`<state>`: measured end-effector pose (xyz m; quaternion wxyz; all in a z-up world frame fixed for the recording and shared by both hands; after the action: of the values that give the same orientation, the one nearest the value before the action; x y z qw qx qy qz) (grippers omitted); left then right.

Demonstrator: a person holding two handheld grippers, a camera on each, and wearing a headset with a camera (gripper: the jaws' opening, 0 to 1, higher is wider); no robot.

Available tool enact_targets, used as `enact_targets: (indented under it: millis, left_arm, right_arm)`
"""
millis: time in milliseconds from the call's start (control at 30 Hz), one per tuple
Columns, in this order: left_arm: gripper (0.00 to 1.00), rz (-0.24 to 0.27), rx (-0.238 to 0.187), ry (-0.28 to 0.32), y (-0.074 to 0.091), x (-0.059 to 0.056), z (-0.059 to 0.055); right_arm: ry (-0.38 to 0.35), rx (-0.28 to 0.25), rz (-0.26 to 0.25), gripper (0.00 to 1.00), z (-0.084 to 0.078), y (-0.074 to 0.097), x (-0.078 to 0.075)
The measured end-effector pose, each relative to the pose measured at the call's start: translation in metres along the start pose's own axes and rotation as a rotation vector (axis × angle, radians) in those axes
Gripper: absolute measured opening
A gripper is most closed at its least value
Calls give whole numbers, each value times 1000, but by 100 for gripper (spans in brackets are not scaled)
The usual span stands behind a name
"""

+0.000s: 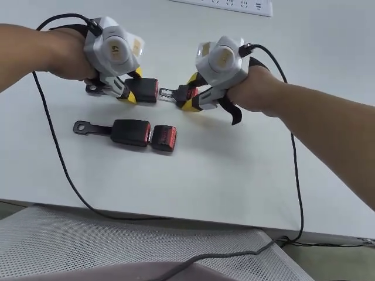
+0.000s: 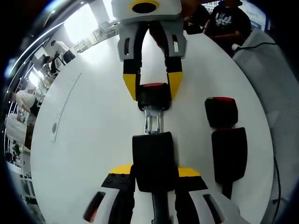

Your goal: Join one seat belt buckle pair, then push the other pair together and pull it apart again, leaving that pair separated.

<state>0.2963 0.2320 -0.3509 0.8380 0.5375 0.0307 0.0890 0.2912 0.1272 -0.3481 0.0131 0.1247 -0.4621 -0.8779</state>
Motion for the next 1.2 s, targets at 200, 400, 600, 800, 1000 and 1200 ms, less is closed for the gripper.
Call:
enact_targets:
  millis: [200,400,600,800,1000,1200]
  left_arm:
    - [33,2,-2,6,0,0,0]
    - [33,-3,-7,2,1,1,1]
    - [32,-8,-40,-3,1,1,0]
    - [32,-19,-46,6,1,1,1]
    - [31,-25,-71,28,2,0,1]
    - [31,-29,-85,32,1,0,2]
  right_arm:
    - [49,17,-7,33,7,0,0]
    - [65,6,-6,33,15,-1,1]
    - [53,-9,6,33,20,-5,-1]
    - [37,-33,21,31,20,-7,-4]
    - [30,-41,19,31,22,-8,-4]
    - [34,-54,14,31,32,-13,-4]
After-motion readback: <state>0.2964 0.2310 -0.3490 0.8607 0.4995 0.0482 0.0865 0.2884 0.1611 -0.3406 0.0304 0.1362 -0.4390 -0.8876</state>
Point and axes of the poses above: the centre of the closed fingertips' face, and the gripper's own axes: y roughly backward along the fingers, x roughly to its left, z roughly out of its top, the point moved 2 cm from there along y, roughly backward along the fingers, and after that the axes turned 13 degrees about y, right-handed, at the moved point
